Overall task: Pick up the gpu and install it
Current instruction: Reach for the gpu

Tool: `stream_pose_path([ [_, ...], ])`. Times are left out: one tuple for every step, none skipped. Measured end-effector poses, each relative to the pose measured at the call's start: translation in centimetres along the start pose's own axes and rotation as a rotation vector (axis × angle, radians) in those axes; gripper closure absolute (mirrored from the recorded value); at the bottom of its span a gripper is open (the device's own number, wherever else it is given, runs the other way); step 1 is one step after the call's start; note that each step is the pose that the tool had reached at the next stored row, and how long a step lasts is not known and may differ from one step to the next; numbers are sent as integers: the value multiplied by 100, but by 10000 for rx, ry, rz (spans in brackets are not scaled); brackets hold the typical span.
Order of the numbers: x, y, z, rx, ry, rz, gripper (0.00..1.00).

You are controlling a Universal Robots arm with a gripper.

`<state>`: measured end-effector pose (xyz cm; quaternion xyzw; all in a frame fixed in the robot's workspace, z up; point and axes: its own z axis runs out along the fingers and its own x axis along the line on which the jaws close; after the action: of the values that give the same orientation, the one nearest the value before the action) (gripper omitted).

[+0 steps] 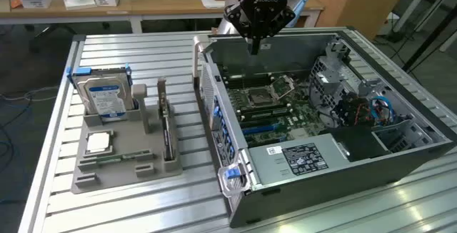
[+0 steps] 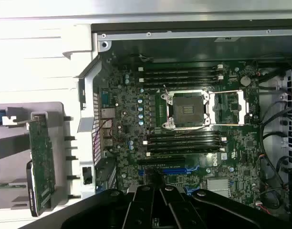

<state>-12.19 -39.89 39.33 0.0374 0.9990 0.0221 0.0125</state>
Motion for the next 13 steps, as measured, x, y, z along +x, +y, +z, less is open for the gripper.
stream_pose_path([
  [0, 0, 0, 0, 1, 0, 89],
  [0, 0, 0, 0, 1, 0, 89],
  [0, 0, 0, 0, 0, 0, 89],
  [0, 0, 0, 0, 0, 0, 89],
  [0, 0, 0, 0, 0, -3, 89],
  [0, 0, 0, 0, 1, -3, 89],
  [0, 0, 0, 0, 0, -5, 89],
  [0, 0, 0, 0, 1, -12, 89],
  [1, 0, 0, 0, 1, -19, 89],
  [2, 0, 0, 0, 2, -21, 89],
  [4, 0, 0, 0, 2, -21, 89],
  [7, 0, 0, -1, 2, -22, 89],
  [12, -1, -1, 1, 2, -23, 89],
])
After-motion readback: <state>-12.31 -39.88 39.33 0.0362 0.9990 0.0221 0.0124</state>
